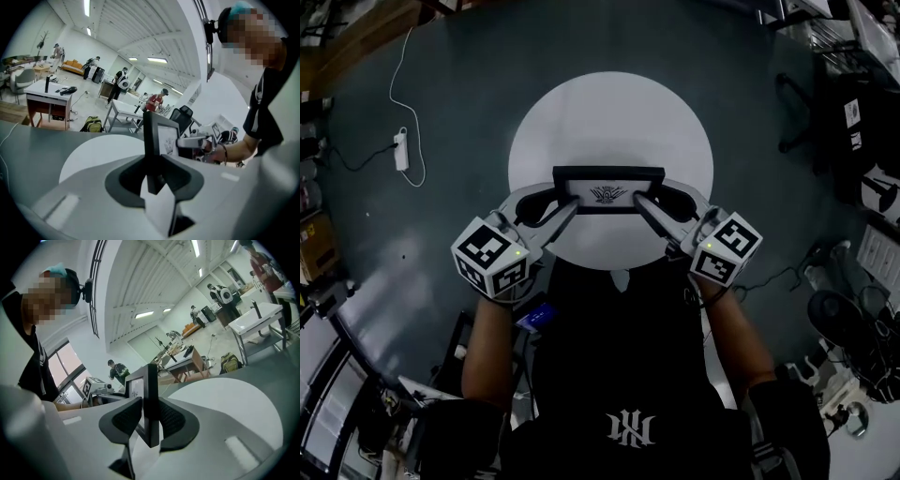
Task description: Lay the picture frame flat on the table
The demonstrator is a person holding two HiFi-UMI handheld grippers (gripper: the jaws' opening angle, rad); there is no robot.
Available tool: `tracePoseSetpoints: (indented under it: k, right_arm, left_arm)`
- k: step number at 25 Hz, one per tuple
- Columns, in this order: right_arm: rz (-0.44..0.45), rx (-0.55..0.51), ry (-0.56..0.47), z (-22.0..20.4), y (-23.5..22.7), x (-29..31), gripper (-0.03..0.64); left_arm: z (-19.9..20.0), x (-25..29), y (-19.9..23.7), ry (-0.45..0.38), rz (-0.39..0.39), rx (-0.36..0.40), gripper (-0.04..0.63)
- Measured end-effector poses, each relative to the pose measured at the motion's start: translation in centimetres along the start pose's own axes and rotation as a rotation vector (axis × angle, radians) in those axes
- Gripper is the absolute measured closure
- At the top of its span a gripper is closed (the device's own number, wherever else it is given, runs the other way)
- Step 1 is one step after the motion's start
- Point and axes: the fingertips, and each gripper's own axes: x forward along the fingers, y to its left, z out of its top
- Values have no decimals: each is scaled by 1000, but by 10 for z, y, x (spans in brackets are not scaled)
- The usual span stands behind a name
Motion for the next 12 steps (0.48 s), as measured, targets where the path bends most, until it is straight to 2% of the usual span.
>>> tracePoseSetpoints:
  k: [5,12]
  right_arm:
    - [-43,33,57,-29,-25,15,503]
    - [-139,97,131,-74,-65,26,488]
  left_arm:
    - [-32,18,22,46,17,-52,495]
    - [-78,45,42,170,53,-47,486]
